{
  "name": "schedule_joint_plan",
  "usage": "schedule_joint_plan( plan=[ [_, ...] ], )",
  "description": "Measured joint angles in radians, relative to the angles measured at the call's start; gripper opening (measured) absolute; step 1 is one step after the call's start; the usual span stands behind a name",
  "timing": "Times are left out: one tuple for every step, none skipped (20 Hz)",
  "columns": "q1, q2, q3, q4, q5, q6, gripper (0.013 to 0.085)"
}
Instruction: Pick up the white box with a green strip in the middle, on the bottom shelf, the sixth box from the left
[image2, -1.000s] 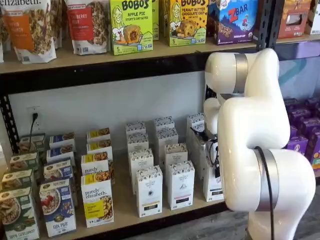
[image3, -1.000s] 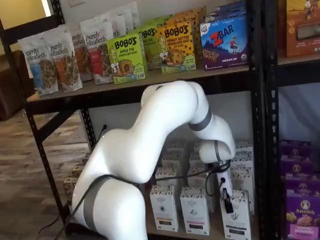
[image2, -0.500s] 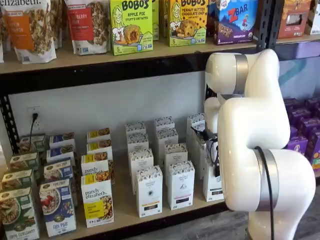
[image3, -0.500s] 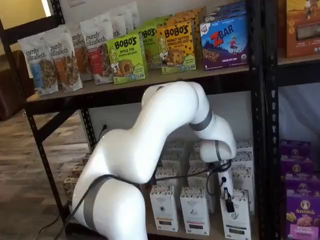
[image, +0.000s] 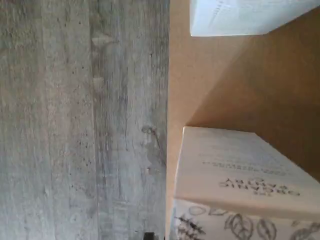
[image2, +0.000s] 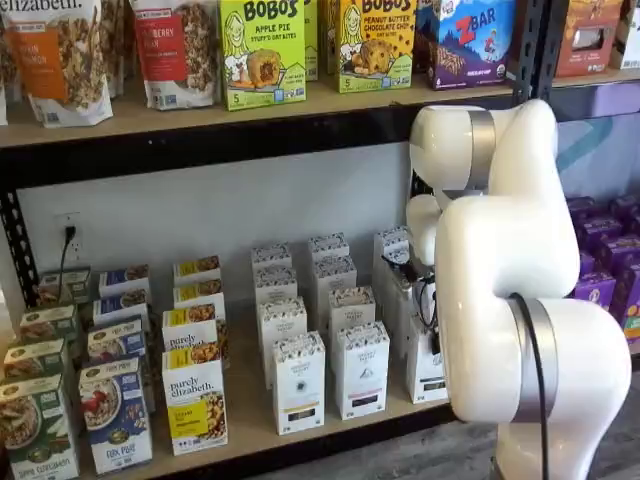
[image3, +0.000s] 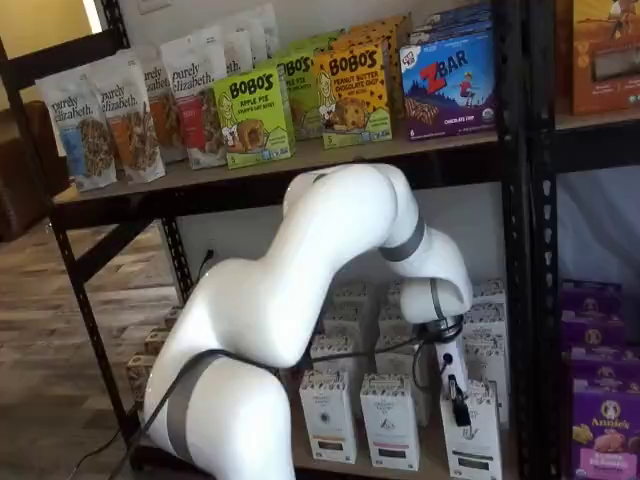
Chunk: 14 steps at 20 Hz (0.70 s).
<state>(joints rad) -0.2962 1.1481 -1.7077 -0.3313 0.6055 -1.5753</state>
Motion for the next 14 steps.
schedule_joint_plan(
  plan=[
    [0.001, 0.001, -0.003, -0.004, 0.007, 0.004, 0.0690],
    [0.002, 0.002, -0.005, -0.007, 0.012, 0.008, 0.0690],
    [0.003, 0.003, -0.007, -0.009, 0.016, 0.010, 0.0650],
    [0.005, 0.004, -0.008, -0.009, 0.019, 0.012, 0.0650],
    [0.006, 0.004, -0.010, -0.009, 0.022, 0.013, 0.0610],
    [0.007, 0.005, -0.010, -0.009, 0.023, 0.013, 0.0610],
    [0.007, 0.004, -0.008, -0.008, 0.022, 0.014, 0.0570],
    [0.008, 0.003, -0.006, -0.009, 0.019, 0.015, 0.0570],
    [0.008, 0.002, -0.002, -0.010, 0.016, 0.016, 0.0530],
    [0.008, -0.001, 0.003, -0.012, 0.011, 0.018, 0.0530],
    [0.007, -0.004, 0.007, -0.014, 0.009, 0.020, 0.0530],
    [0.008, -0.006, 0.009, -0.014, 0.017, 0.021, 0.0530],
    [0.008, -0.009, 0.011, -0.011, 0.023, 0.019, 0.0530],
    [0.008, -0.014, 0.018, -0.009, 0.023, 0.017, 0.0530]
  ],
)
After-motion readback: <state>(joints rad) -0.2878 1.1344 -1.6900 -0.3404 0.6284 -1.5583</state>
